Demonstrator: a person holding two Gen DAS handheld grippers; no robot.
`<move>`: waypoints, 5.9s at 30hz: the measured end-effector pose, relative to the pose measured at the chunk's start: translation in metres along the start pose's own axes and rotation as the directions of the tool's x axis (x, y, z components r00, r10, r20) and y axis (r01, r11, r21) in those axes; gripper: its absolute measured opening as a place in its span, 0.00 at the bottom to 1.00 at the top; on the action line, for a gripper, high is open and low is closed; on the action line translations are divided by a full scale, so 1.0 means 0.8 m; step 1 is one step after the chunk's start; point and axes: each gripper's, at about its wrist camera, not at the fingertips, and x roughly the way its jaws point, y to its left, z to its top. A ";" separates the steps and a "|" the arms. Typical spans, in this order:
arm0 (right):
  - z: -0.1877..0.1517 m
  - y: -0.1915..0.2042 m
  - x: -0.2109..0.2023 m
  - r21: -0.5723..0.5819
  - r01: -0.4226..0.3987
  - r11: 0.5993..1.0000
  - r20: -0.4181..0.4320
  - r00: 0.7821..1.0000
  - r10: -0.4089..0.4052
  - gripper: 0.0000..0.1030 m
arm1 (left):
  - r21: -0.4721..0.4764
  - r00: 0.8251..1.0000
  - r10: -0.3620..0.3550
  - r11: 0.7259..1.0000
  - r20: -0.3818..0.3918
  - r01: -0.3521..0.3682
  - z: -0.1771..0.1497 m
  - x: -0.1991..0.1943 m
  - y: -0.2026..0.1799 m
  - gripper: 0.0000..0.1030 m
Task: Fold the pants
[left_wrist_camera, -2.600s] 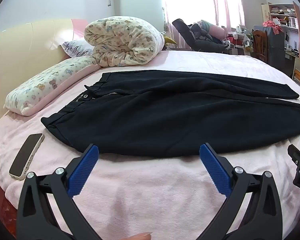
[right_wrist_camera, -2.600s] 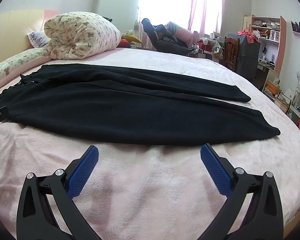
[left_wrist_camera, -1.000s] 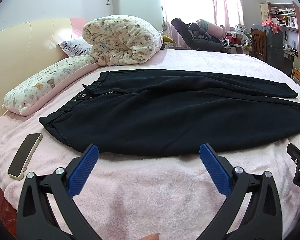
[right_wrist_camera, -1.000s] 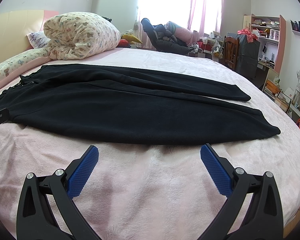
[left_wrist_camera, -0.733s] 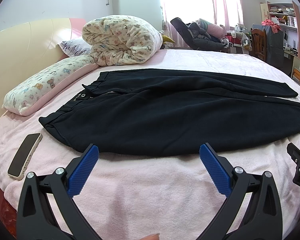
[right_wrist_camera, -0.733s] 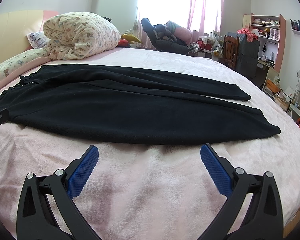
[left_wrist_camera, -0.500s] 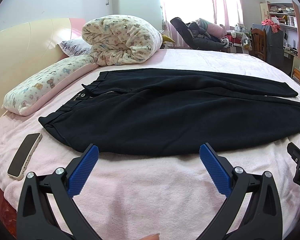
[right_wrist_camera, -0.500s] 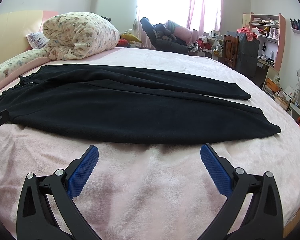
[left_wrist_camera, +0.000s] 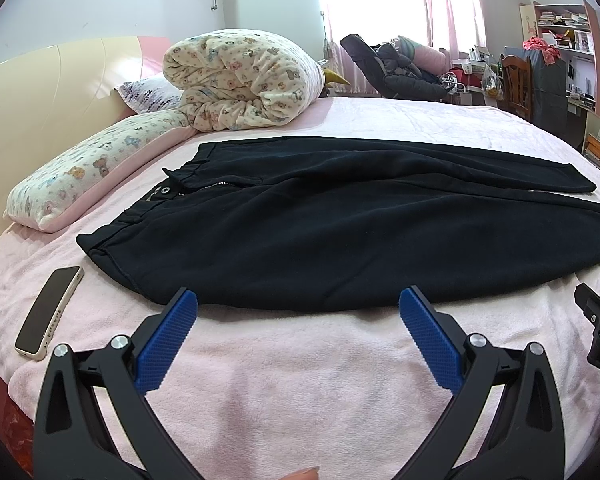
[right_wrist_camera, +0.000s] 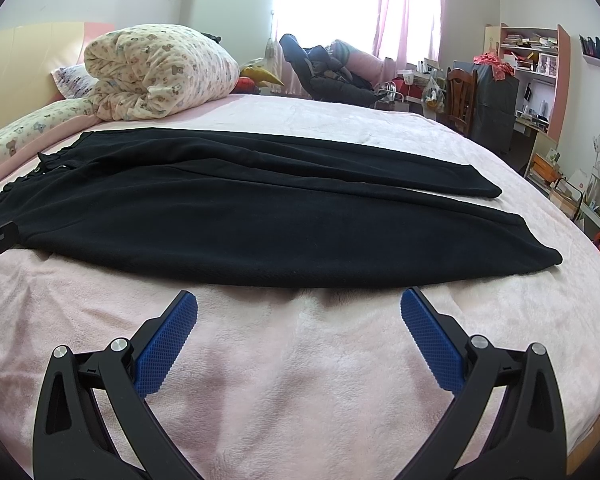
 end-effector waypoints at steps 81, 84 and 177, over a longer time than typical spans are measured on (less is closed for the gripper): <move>0.265 -0.349 0.402 0.738 0.224 0.636 -0.403 0.903 0.150 0.49 | -0.010 0.992 -0.120 0.993 0.037 0.121 0.071 0.080 -0.039 0.98; 0.273 -0.353 0.426 0.718 0.307 0.624 -0.443 0.894 0.070 0.49 | 0.015 0.992 -0.115 0.993 0.057 0.114 0.070 0.076 -0.043 0.98; 0.135 0.025 0.387 0.991 -0.127 0.036 0.075 0.767 0.637 0.15 | -0.181 0.986 0.057 0.980 -0.157 -0.086 0.034 0.093 0.042 0.98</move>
